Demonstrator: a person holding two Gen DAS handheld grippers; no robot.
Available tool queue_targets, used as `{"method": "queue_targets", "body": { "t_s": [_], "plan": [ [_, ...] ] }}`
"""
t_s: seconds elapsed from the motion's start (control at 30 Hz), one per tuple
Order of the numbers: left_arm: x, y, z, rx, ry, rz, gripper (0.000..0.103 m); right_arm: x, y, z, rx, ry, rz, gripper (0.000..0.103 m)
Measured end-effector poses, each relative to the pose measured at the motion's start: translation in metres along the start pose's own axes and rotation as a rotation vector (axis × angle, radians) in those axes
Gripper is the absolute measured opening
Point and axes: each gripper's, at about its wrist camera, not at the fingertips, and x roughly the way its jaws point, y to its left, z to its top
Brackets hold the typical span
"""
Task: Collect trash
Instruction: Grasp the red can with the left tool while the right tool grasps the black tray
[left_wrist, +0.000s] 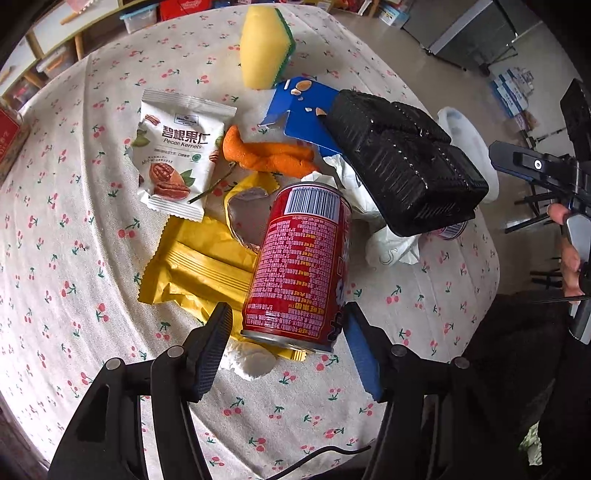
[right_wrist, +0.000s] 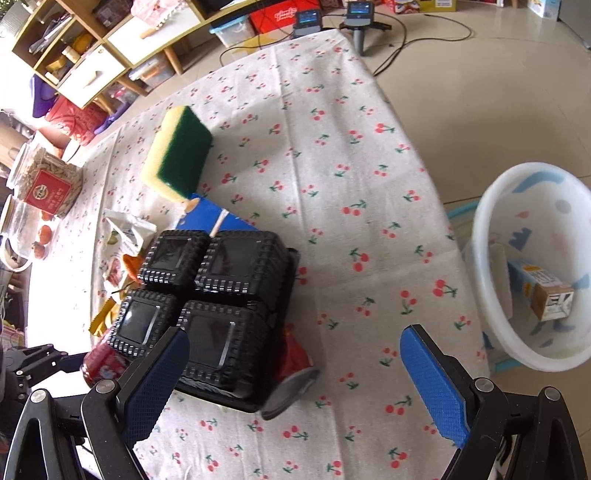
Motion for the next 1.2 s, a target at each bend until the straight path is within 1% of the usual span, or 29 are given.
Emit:
{"method": "queue_targets", "body": {
  "t_s": [0.17, 0.23, 0.37, 0.4, 0.43, 0.47, 0.5, 0.53, 0.57, 0.6, 0.63, 0.73, 0.8, 0.87, 0.9, 0.93, 0.97, 1.0, 1.1, 1.2],
  "plan": [
    [-0.007, 0.008, 0.004, -0.043, -0.053, -0.032, 0.066, 0.012, 0.014, -0.001, -0.023, 0.029, 0.014, 0.095],
    [-0.003, 0.006, 0.008, -0.053, -0.075, -0.043, 0.066, 0.017, 0.019, -0.001, -0.03, 0.04, 0.022, 0.091],
    [0.014, 0.006, 0.015, -0.06, -0.065, -0.008, 0.065, 0.028, 0.021, -0.002, -0.008, 0.063, 0.05, 0.087],
    [0.017, 0.006, 0.015, -0.071, -0.071, -0.013, 0.065, 0.03, 0.02, -0.002, 0.002, 0.067, 0.063, 0.085],
    [0.016, 0.006, 0.018, -0.084, -0.086, -0.024, 0.064, 0.032, 0.02, -0.002, 0.013, 0.07, 0.076, 0.081],
    [0.016, 0.005, 0.019, -0.097, -0.097, -0.039, 0.062, 0.033, 0.019, -0.001, 0.022, 0.073, 0.09, 0.078],
    [0.015, 0.005, 0.02, -0.107, -0.107, -0.055, 0.057, 0.034, 0.019, -0.001, 0.028, 0.076, 0.107, 0.069],
    [0.013, 0.006, 0.02, -0.117, -0.116, -0.065, 0.057, 0.035, 0.019, -0.001, 0.034, 0.079, 0.132, 0.056],
    [0.011, 0.006, 0.02, -0.123, -0.125, -0.067, 0.057, 0.036, 0.019, -0.001, 0.04, 0.084, 0.16, 0.053],
    [0.01, 0.005, 0.019, -0.126, -0.131, -0.054, 0.056, 0.036, 0.019, 0.0, 0.042, 0.088, 0.164, 0.04],
    [0.008, 0.004, 0.019, -0.126, -0.139, -0.048, 0.056, 0.034, 0.019, 0.0, 0.038, 0.078, 0.157, 0.031],
    [0.002, 0.006, 0.014, -0.144, -0.162, -0.055, 0.056, 0.027, 0.019, 0.001, 0.019, 0.05, 0.144, 0.014],
    [-0.001, 0.007, 0.011, -0.159, -0.178, -0.056, 0.056, 0.024, 0.016, 0.001, 0.019, 0.045, 0.145, 0.013],
    [-0.003, 0.009, 0.007, -0.175, -0.19, -0.054, 0.056, 0.024, 0.011, 0.0, 0.038, 0.046, 0.161, 0.018],
    [-0.006, 0.009, 0.004, -0.183, -0.196, -0.05, 0.056, 0.024, 0.008, 0.0, 0.052, 0.051, 0.166, 0.026],
    [-0.009, 0.012, 0.001, -0.192, -0.202, -0.043, 0.056, 0.024, 0.005, 0.0, 0.067, 0.059, 0.169, 0.048],
    [-0.012, 0.014, -0.002, -0.201, -0.209, -0.034, 0.056, 0.024, 0.003, 0.0, 0.084, 0.062, 0.176, 0.057],
    [-0.014, 0.015, -0.004, -0.209, -0.218, -0.027, 0.056, 0.024, 0.002, 0.001, 0.096, 0.057, 0.191, 0.062],
    [-0.024, 0.024, -0.012, -0.235, -0.242, -0.03, 0.056, 0.024, 0.009, 0.006, 0.081, 0.05, 0.204, 0.062],
    [-0.033, 0.027, -0.018, -0.248, -0.263, -0.019, 0.056, 0.033, 0.021, 0.008, 0.055, 0.065, 0.199, 0.062]
  ]
}}
